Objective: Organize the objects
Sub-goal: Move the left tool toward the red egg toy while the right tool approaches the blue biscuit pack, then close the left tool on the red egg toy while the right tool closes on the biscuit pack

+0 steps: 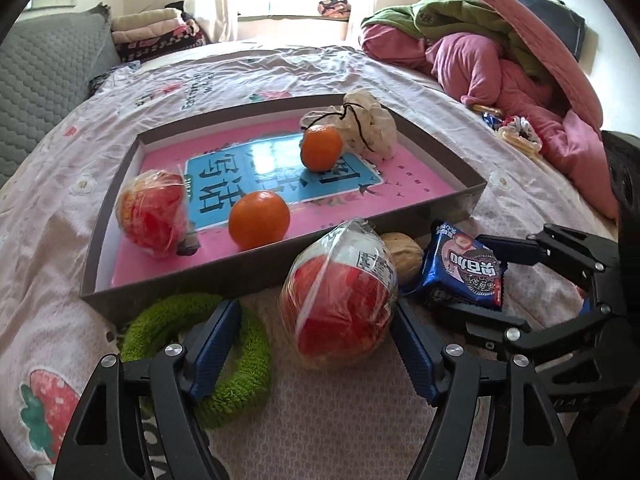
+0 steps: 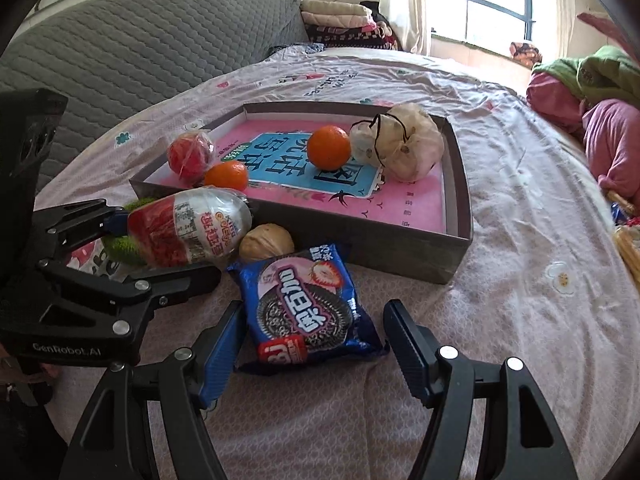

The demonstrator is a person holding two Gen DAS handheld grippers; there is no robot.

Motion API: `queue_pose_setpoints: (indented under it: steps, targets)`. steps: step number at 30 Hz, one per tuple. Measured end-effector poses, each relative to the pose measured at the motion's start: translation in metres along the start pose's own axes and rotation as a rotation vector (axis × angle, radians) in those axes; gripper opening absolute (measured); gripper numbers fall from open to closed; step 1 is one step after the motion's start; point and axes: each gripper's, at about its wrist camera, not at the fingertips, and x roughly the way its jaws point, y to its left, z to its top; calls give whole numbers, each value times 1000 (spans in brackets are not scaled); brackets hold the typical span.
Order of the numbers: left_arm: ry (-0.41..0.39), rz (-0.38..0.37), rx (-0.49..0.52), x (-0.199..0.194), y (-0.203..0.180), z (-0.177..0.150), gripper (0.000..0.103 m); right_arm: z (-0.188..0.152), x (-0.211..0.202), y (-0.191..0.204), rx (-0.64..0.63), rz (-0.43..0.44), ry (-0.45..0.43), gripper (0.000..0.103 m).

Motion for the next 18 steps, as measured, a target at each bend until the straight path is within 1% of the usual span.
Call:
queue_pose_setpoints:
  steps: [3,5,6,8,9,10,11,14,18]
  targets:
    - [-1,-15,-2,3,0,2,76,3,1,-5,21,25,0,68]
    - [4,-24,1,5,-1,3,76,3,1,-6,21,38,-2,62]
    - [3,-25,4,6,-2,3,76,3,1,-5,17,34,-2,61]
    - [2,-41,7,7,-3,2,70,3,-1,-1,-7,19,-7,57]
    - [4,-53,3,8,-3,1,65,3,-2,2,-24,6,-9,57]
    - [8,-63,-1,9,-4,1,55,2,-2,6,-48,-13,-11,56]
    - [13,-58,-1,10,-4,0,52,2,-3,10,-72,-30,-15,54]
    - [5,-54,6,9,-5,-2,51,1,-5,15,-105,-51,-23,53]
    - [-4,-64,-26,3,-1,-2,51,0,-11,13,-88,-44,-49,52]
